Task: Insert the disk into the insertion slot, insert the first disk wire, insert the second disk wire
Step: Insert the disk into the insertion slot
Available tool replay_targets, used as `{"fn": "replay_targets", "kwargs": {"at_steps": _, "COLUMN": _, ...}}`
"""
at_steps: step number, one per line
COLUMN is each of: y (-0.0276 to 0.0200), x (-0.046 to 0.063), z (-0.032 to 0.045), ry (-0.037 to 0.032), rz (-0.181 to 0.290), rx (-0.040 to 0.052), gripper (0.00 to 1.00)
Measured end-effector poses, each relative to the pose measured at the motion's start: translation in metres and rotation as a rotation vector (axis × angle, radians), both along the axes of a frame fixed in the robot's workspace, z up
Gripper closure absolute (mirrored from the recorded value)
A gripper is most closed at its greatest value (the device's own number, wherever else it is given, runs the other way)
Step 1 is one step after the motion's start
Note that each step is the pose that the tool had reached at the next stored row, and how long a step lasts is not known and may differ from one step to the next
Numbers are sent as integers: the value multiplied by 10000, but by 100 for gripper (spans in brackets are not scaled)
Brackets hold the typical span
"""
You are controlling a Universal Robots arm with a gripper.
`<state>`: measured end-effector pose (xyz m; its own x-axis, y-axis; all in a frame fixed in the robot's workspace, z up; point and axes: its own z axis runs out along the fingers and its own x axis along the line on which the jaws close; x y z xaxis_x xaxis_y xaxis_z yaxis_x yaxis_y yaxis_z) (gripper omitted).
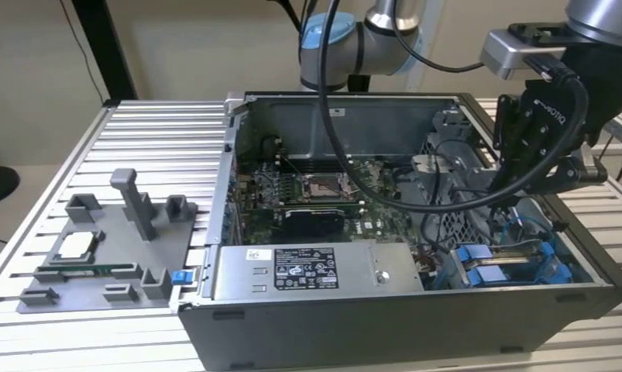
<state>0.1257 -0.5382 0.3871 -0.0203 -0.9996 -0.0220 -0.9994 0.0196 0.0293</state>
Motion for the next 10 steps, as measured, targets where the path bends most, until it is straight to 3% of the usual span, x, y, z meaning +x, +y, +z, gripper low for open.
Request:
{"fn": "replay_targets", "kwargs": {"at_steps": 4, "y": 1, "x": 0, "z": -1, "ry": -14, "rz": -19, "rx": 240, "gripper": 0}}
{"fn": "replay_targets", "kwargs": {"at_steps": 10, "y": 0, "x": 0, "z": -12, "ry": -14, "rz": -45, "rx": 322, "gripper": 0}}
